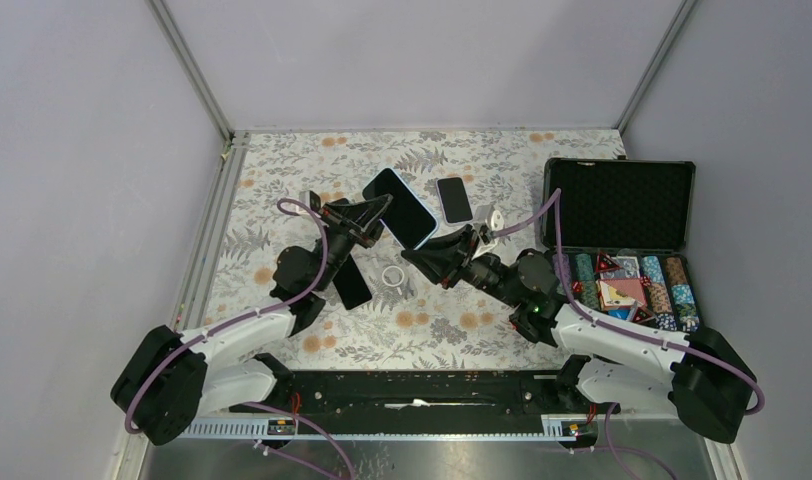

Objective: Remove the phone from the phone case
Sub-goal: Remove the phone case from the phone.

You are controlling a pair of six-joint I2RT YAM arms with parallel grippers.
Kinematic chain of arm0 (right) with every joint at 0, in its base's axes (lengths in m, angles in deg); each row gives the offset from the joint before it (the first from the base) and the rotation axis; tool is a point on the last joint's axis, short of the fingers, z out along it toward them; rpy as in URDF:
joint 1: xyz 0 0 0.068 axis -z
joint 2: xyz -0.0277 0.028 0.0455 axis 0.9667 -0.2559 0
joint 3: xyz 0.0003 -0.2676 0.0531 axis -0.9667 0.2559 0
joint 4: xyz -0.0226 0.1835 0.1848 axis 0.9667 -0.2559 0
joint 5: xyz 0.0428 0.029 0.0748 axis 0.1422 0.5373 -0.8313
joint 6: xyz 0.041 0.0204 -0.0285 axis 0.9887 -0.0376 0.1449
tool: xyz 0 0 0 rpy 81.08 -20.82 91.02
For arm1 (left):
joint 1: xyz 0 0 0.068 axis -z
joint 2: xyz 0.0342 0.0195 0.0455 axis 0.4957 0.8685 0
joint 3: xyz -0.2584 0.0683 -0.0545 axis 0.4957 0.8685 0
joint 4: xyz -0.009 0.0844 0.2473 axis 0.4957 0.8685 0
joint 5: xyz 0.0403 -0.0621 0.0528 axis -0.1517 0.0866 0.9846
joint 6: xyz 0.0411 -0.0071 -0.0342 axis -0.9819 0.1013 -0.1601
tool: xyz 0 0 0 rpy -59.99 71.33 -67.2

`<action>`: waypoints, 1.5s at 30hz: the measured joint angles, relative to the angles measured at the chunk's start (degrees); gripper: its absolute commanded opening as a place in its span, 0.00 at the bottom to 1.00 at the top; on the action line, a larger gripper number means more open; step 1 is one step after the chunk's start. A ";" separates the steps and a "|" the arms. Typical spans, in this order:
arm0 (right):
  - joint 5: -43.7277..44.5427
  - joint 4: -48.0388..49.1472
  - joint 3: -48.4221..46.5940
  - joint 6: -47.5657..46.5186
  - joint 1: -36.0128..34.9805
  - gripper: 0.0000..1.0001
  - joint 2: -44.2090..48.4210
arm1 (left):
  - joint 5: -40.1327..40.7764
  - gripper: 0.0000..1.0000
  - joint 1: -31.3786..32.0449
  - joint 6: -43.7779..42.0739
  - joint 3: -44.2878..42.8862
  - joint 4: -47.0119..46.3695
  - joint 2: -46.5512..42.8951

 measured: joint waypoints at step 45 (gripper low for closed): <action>-15.17 -31.28 -6.56 4.17 12.63 0.91 14.01 | -4.55 0.00 0.17 -6.03 -1.90 6.88 -3.37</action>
